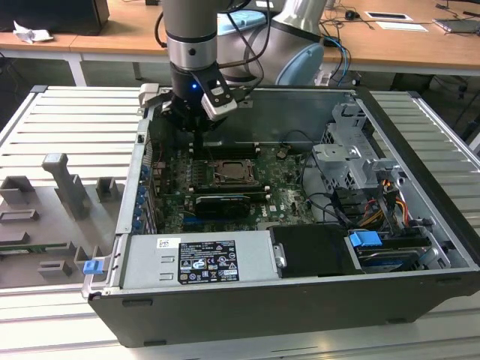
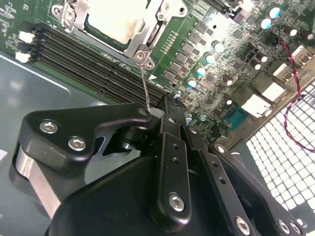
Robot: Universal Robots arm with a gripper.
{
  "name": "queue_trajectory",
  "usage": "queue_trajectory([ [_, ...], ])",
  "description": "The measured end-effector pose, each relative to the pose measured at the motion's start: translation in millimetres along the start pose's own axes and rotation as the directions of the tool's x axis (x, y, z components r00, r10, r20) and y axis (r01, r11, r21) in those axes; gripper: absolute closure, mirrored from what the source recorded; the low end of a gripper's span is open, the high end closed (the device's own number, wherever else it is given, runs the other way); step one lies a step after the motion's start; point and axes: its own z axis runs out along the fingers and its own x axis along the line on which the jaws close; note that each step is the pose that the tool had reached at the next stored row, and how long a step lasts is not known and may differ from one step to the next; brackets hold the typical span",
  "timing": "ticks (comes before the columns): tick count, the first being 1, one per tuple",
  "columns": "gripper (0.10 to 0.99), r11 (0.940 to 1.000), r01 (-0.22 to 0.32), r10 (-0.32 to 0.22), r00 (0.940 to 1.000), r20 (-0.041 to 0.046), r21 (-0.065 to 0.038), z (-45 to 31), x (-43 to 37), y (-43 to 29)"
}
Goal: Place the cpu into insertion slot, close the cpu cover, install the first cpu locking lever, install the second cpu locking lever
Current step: 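Install the first cpu locking lever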
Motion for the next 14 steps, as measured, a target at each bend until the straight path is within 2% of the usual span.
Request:
queue_trajectory([
  [8, 0.980, 1.0000, 0.000, 0.000, 1.0000, 0.0001, 0.000, 0.2, -8.5, -0.1],
  [14, 0.980, 1.0000, 0.000, 0.000, 1.0000, 0.0001, 0.000, 0.3, -11.6, -0.1],
])
